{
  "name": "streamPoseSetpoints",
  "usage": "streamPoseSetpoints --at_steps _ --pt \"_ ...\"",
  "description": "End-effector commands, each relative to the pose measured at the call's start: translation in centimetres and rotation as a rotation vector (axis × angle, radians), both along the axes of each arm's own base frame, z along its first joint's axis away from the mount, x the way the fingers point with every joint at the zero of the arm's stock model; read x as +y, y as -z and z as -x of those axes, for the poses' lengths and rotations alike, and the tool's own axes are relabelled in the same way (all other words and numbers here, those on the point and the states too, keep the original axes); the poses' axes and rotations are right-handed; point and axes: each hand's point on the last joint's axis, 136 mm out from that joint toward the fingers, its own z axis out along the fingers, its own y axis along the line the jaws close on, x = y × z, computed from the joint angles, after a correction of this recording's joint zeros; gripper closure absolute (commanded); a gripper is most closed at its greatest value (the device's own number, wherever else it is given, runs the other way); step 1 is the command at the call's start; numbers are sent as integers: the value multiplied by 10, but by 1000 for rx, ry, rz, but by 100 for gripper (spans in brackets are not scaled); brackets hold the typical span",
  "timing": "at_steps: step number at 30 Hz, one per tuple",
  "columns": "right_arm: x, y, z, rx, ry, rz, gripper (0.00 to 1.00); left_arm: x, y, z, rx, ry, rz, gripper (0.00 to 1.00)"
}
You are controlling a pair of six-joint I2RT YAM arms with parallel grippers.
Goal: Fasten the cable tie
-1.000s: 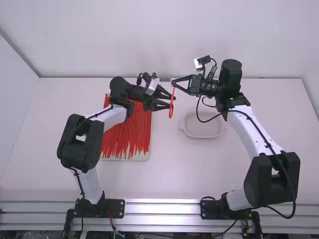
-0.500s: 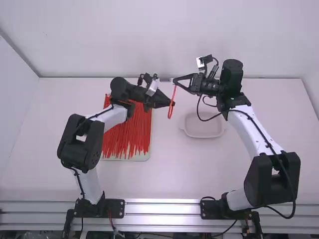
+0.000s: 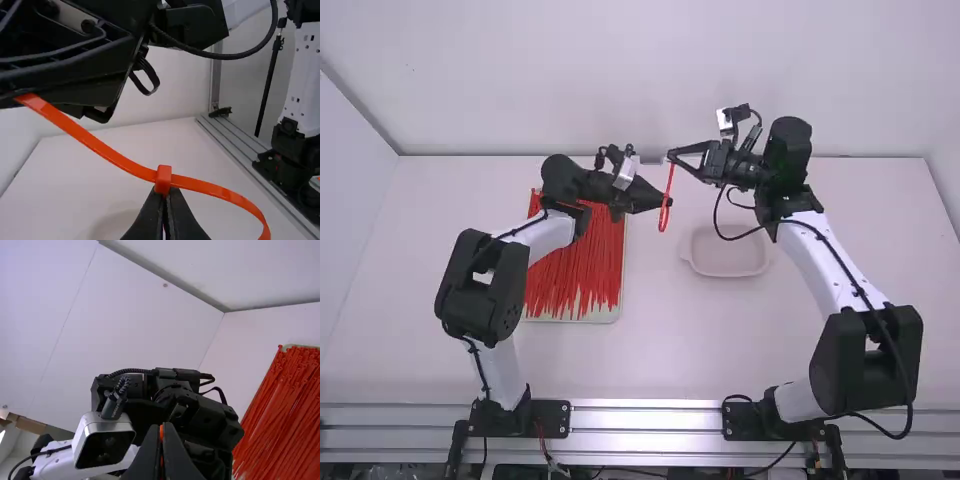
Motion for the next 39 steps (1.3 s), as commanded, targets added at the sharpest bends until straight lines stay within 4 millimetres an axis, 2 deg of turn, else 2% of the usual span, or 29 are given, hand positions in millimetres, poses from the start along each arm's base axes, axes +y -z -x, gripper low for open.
streamPoseSetpoints --at_steps 1,5,15,20,26,33,34,35,36,37,38,39 --pt "-8 -15 -7 -21 43 -19 100 0 6 10 -33 48 -17 98" --pt "-9 -23 -8 -40 48 -38 100 -1 13 6 -23 46 -21 98" --pt "-31 -33 -21 -50 121 -66 100 -2 30 4 10 55 -34 98" --pt "-37 -47 -22 -87 132 -99 100 -2 49 2 53 47 -47 98" --pt "-52 -51 -32 -109 193 -105 100 -3 68 -3 112 1 -77 98" --pt "-53 -51 -32 -142 198 -91 100 -2 65 -5 117 -4 -75 98" --pt "-52 -51 -31 -156 192 -84 90 -1 63 -6 116 -7 -73 98" --pt "-51 -50 -29 -169 180 -78 71 1 61 -8 112 -12 -70 98" --pt "-48 -50 -27 -179 166 -71 60 1 59 -9 107 -15 -67 98" --pt "-47 -49 -27 -181 162 -69 58 1 58 -9 104 -14 -66 98" --pt "-40 -46 -22 -202 130 -53 43 0 54 -10 95 -16 -61 98" --pt "-36 -42 -19 -207 112 -40 34 0 50 -11 83 -21 -56 98"
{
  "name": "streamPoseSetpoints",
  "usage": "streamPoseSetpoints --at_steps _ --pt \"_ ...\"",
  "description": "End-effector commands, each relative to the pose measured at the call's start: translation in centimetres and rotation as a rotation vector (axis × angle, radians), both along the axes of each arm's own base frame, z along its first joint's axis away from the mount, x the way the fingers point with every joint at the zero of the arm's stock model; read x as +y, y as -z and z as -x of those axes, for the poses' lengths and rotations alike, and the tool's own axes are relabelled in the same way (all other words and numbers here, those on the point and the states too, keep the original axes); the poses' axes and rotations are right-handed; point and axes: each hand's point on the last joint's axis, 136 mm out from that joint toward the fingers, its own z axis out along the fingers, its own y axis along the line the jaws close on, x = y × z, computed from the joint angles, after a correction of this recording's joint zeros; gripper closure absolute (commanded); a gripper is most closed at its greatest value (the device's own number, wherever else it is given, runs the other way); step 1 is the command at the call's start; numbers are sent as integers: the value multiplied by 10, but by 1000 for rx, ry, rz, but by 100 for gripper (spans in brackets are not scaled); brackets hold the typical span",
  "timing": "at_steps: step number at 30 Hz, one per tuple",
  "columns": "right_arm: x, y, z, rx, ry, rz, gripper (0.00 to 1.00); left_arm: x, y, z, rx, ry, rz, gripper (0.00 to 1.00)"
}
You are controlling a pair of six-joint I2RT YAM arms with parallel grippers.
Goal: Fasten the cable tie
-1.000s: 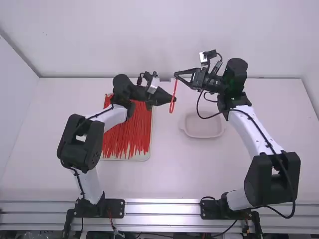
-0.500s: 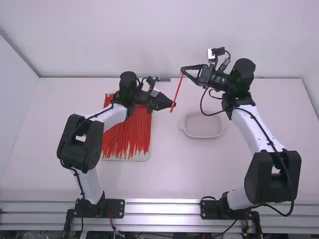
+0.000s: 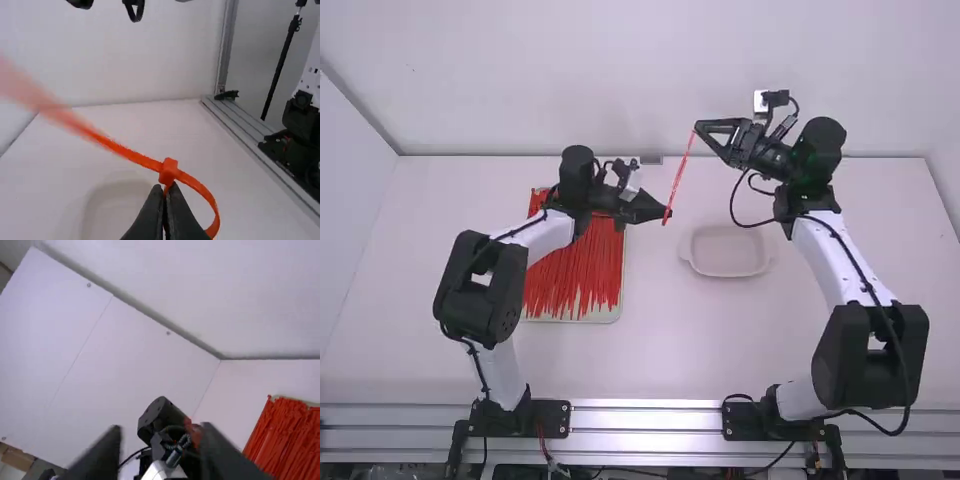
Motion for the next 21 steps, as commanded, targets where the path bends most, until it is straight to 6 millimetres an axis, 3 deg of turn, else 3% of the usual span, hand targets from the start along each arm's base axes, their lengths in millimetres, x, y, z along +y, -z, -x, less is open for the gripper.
streamPoseSetpoints --at_steps 1,5,10,15,21 --pt "10 -12 12 -101 -46 44 26 2 -2 -3 55 -9 -3 98" --pt "19 9 15 -28 -72 80 17 7 -14 -12 43 -53 14 98" --pt "35 36 26 53 -122 132 16 17 -37 -13 10 -71 49 98" --pt "53 44 39 79 -175 146 18 19 -47 -10 7 -68 62 98" --pt "74 42 54 64 -245 143 39 16 -46 -7 27 -55 57 98"
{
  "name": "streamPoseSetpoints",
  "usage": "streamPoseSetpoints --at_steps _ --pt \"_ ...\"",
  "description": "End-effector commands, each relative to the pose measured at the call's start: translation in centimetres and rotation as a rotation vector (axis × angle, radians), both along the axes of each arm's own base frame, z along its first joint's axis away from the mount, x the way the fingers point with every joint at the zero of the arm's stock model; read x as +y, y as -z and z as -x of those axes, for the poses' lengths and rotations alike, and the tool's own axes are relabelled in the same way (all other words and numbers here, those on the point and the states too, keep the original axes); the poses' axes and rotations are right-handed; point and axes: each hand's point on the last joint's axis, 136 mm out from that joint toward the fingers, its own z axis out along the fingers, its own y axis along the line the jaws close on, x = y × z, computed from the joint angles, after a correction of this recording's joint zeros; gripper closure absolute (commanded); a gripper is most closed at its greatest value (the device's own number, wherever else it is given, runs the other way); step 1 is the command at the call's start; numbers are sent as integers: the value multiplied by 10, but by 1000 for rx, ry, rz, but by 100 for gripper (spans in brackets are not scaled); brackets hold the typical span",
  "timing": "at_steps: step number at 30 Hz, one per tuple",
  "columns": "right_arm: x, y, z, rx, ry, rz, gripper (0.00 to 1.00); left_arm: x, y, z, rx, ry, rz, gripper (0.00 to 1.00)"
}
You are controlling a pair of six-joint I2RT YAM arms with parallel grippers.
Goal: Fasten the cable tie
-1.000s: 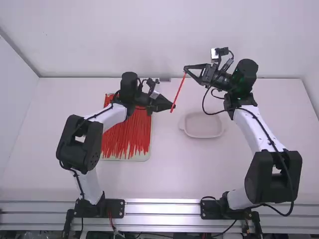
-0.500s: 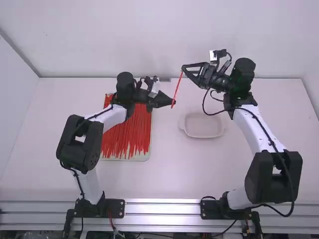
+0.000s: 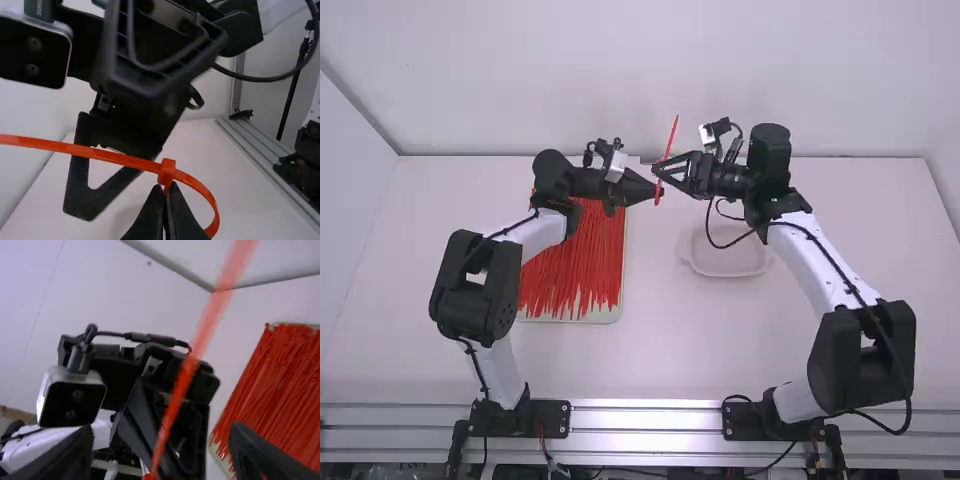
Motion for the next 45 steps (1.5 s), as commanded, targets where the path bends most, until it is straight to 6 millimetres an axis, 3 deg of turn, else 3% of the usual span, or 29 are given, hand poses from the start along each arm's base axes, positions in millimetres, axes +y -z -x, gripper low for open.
streamPoseSetpoints --at_steps 1,12,17,18,19,23,24,25,26,27,32,36,39,41,42,45 --pt "5 -19 8 -61 -32 -12 45 -2 3 1 38 5 -3 98" --pt "4 -19 9 -49 -42 -18 59 0 3 -1 38 -2 -3 98" --pt "4 -19 9 -55 -42 -17 73 -2 3 0 38 3 -3 98" --pt "4 -19 9 -56 -42 -16 83 -1 3 0 38 1 -3 98" --pt "4 -19 9 -59 -43 -16 99 1 3 -2 38 -5 -3 98" --pt "5 -19 10 -89 -48 -8 100 2 3 -3 38 -9 -1 96" --pt "5 -18 10 -97 -50 -7 100 2 3 -3 38 -9 -2 89" --pt "5 -18 10 -103 -50 -4 100 2 3 -3 39 -9 -2 74" --pt "4 -17 9 -118 -50 2 100 1 4 -3 49 -10 -3 34" --pt "1 -15 8 -122 -44 10 100 1 5 -4 57 -11 -5 1" --pt "-17 5 0 -109 6 73 100 4 15 -26 209 -107 -6 1" --pt "-47 42 -13 -65 116 216 100 20 36 -53 343 -232 -26 1" --pt "-71 77 -19 -3 220 384 100 33 73 -77 445 -398 -92 1" --pt "-79 90 -20 13 253 455 100 40 91 -86 496 -476 -137 1" --pt "-86 99 -21 26 281 511 100 45 106 -88 535 -517 -177 1" --pt "-94 113 -22 30 320 609 100 47 123 -82 597 -524 -226 1"
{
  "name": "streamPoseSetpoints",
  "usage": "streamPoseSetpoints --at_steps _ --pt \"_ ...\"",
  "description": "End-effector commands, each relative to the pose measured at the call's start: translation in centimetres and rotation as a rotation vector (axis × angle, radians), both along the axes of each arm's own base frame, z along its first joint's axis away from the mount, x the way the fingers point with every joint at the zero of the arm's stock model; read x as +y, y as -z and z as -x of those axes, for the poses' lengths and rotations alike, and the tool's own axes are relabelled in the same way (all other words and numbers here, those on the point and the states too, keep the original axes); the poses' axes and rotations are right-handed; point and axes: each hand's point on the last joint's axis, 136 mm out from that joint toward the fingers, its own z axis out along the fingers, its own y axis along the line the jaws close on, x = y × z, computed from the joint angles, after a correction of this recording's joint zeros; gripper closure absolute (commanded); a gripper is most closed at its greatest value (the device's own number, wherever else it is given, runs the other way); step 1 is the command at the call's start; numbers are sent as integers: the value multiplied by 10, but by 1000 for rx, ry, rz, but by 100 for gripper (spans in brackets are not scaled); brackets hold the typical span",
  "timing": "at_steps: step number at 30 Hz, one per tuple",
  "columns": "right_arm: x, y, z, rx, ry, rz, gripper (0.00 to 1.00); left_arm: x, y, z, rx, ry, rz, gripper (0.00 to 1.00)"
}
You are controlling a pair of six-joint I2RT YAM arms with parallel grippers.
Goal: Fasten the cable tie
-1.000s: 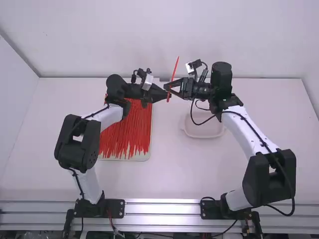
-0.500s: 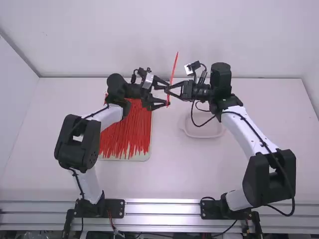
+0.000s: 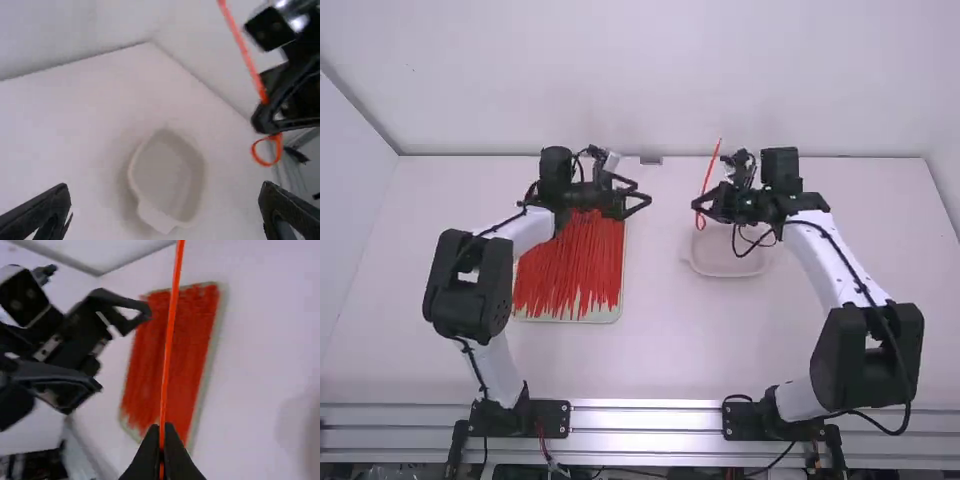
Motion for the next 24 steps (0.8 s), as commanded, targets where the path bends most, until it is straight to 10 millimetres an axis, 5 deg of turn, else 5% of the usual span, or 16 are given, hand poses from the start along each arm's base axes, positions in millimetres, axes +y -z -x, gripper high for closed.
streamPoseSetpoints --at_steps 1,13,24 --pt "-19 5 -13 -88 65 193 100 7 17 -4 -27 -32 -72 1" --pt "-56 73 -7 -32 201 354 100 92 33 -4 217 -168 -26 1" --pt "-80 119 3 -15 303 343 100 74 43 3 228 -147 -80 1"
